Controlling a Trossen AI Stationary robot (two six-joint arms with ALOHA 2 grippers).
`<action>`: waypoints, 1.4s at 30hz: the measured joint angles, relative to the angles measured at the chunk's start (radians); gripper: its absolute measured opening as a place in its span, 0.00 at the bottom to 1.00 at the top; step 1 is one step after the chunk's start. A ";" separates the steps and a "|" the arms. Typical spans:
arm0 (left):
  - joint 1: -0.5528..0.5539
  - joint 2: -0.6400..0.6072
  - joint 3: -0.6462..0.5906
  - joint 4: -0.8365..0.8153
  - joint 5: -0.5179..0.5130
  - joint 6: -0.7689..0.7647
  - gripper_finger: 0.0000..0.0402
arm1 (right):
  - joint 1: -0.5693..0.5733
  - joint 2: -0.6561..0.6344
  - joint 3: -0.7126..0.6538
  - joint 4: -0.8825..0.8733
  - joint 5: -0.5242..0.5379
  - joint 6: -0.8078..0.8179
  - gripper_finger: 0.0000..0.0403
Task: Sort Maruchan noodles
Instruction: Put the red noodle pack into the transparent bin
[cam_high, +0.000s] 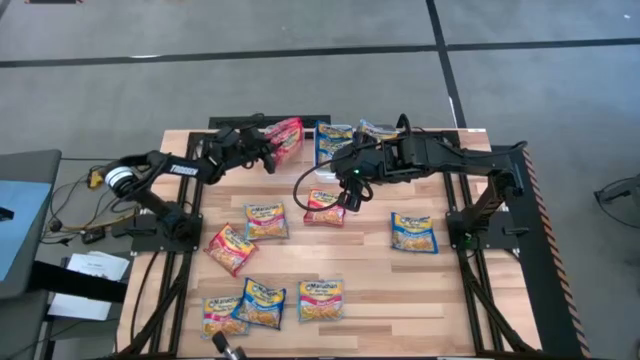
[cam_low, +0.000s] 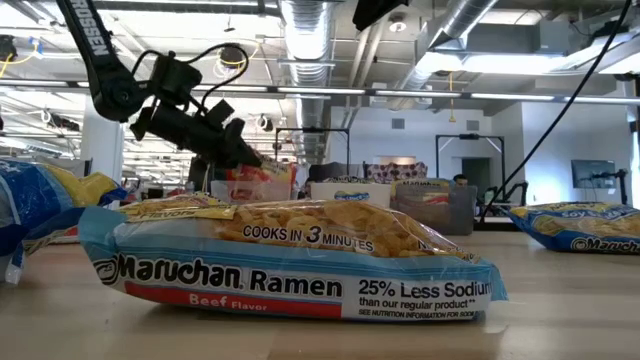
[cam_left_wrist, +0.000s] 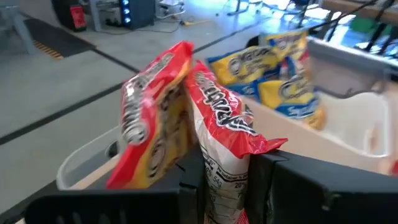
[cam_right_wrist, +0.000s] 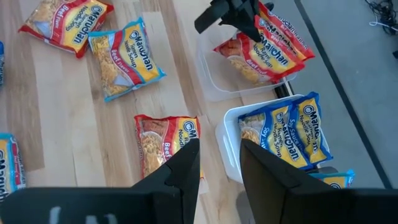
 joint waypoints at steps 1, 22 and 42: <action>0.000 0.006 0.000 0.000 -0.011 0.002 0.12 | -0.002 0.000 0.000 0.000 0.000 0.000 0.34; 0.000 0.015 0.006 -0.026 -0.050 0.011 0.22 | -0.027 0.000 0.000 0.004 -0.002 0.023 0.34; 0.000 0.014 0.006 -0.066 -0.060 -0.059 0.41 | -0.026 0.000 0.000 0.003 -0.004 0.024 0.34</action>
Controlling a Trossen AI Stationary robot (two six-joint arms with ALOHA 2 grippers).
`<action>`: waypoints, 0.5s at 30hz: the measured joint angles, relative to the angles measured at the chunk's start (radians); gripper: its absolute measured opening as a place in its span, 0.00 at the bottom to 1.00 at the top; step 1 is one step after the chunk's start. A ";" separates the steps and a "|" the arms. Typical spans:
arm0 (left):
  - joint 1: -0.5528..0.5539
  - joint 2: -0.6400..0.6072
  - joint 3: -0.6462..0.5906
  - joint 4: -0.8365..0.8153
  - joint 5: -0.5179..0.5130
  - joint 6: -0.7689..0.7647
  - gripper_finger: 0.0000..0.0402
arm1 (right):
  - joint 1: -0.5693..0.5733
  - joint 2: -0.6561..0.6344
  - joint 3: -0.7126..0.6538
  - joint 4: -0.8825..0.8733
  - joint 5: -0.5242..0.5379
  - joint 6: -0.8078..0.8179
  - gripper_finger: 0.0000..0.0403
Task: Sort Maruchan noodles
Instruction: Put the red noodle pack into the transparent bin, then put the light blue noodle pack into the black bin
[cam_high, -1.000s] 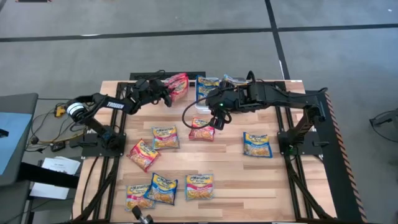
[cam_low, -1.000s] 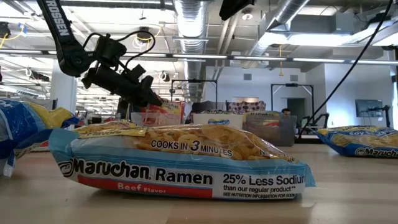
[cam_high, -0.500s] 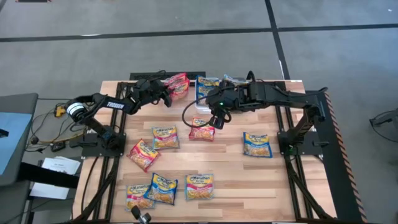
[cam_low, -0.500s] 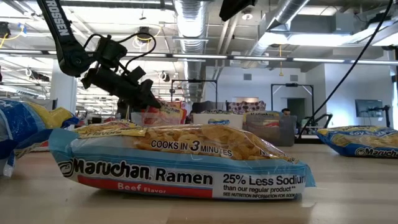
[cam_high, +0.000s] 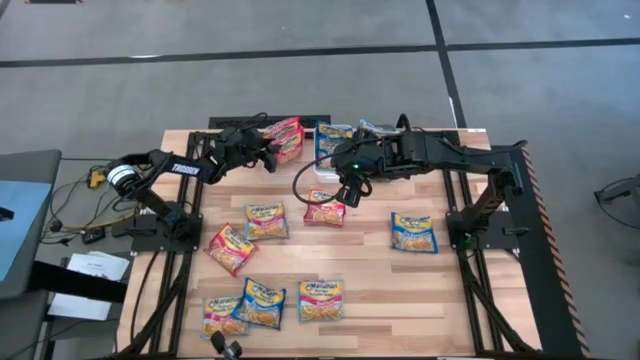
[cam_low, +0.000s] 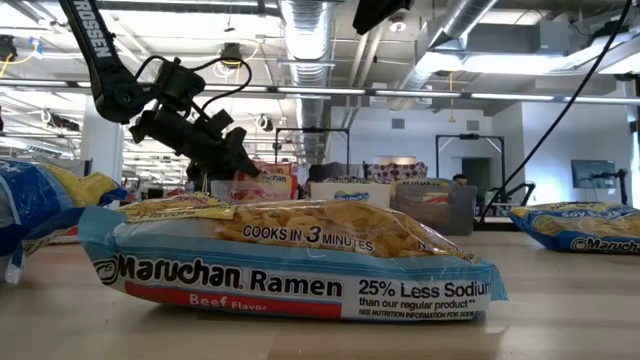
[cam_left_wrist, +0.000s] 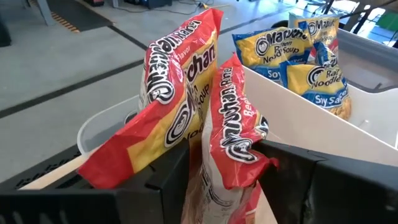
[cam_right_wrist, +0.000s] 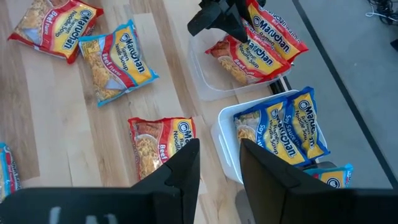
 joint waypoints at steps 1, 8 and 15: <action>0.000 0.000 0.000 0.000 0.000 -0.001 0.41 | 0.000 0.000 0.000 0.000 0.000 0.000 0.34; 0.007 -0.046 0.000 -0.014 0.002 -0.020 0.41 | 0.000 0.000 0.000 -0.002 0.000 0.000 0.34; 0.017 -0.173 0.000 -0.097 -0.002 -0.006 0.41 | 0.000 0.000 0.000 -0.002 0.000 -0.005 0.34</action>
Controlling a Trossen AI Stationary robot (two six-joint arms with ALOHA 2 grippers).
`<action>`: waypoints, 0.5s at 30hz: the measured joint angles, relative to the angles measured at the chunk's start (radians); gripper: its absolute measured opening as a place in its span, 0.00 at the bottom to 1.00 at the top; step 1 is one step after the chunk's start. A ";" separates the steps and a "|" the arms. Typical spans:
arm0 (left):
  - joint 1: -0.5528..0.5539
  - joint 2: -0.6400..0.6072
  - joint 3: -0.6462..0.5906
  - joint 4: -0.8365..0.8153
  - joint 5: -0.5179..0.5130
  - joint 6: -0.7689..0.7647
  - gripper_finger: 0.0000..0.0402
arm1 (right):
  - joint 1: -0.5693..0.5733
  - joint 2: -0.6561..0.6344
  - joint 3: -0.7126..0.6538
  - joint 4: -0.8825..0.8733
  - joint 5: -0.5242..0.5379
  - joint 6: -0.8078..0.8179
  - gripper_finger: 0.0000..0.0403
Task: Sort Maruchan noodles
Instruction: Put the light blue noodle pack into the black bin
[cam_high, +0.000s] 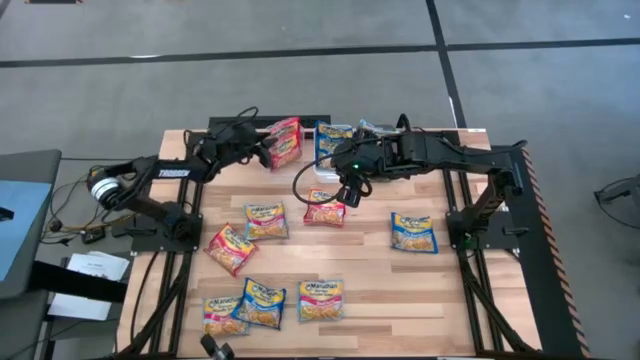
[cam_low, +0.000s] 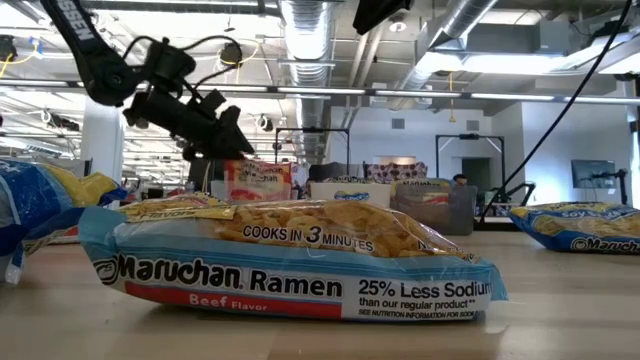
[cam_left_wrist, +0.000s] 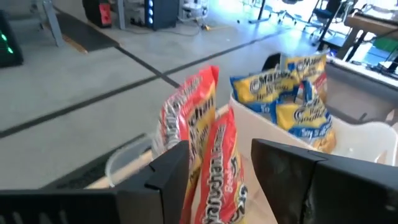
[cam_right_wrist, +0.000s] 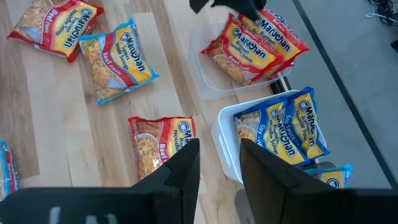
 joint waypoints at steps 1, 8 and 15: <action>0.000 -0.019 0.000 -0.014 0.000 0.002 0.41 | 0.000 0.000 0.000 0.000 0.000 0.000 0.34; -0.001 -0.181 0.000 -0.138 0.016 -0.016 0.41 | 0.004 0.000 0.000 0.000 0.000 -0.001 0.34; -0.003 -0.361 0.000 -0.188 0.133 -0.103 0.41 | 0.020 0.000 0.000 -0.043 -0.002 -0.004 0.34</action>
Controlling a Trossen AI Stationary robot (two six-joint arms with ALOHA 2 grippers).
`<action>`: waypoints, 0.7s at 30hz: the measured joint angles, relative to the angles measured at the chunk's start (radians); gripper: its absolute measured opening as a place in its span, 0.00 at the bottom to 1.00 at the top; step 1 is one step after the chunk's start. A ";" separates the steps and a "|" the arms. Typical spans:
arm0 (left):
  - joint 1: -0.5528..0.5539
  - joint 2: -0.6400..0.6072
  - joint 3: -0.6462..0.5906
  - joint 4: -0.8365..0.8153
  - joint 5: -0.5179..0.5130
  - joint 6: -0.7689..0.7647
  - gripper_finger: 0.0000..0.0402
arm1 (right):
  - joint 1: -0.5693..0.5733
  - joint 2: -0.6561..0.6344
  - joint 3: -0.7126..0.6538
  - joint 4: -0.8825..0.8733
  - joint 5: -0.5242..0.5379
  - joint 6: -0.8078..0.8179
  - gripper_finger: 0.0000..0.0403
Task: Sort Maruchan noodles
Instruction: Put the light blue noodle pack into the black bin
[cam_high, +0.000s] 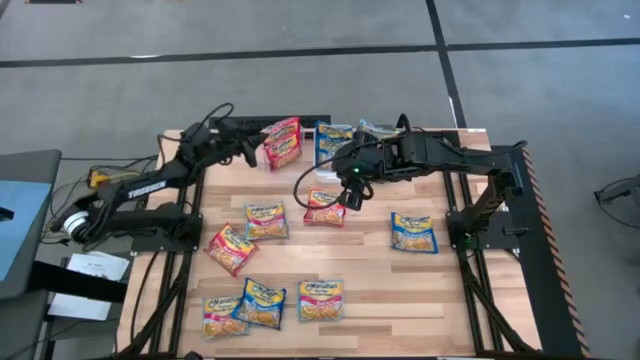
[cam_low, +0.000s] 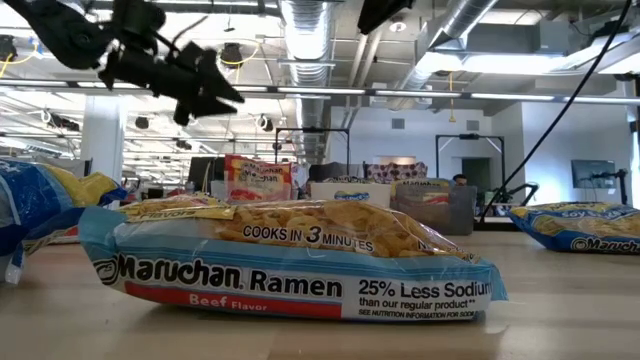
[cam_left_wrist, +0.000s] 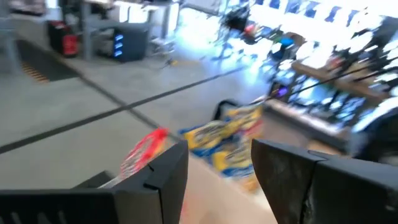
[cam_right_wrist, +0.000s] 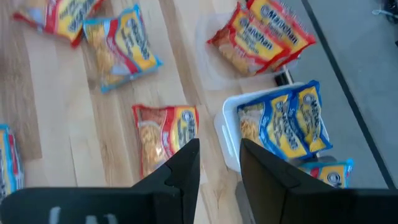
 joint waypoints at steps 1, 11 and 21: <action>-0.002 -0.022 0.000 0.001 0.023 -0.018 0.41 | 0.004 0.000 0.000 -0.015 0.000 0.000 0.34; -0.058 -0.121 0.000 0.016 0.227 -0.234 0.41 | 0.050 0.000 0.000 -0.198 -0.010 0.138 0.42; -0.145 -0.123 0.000 0.025 0.322 -0.334 0.41 | 0.135 0.000 0.000 -0.244 -0.227 0.221 0.46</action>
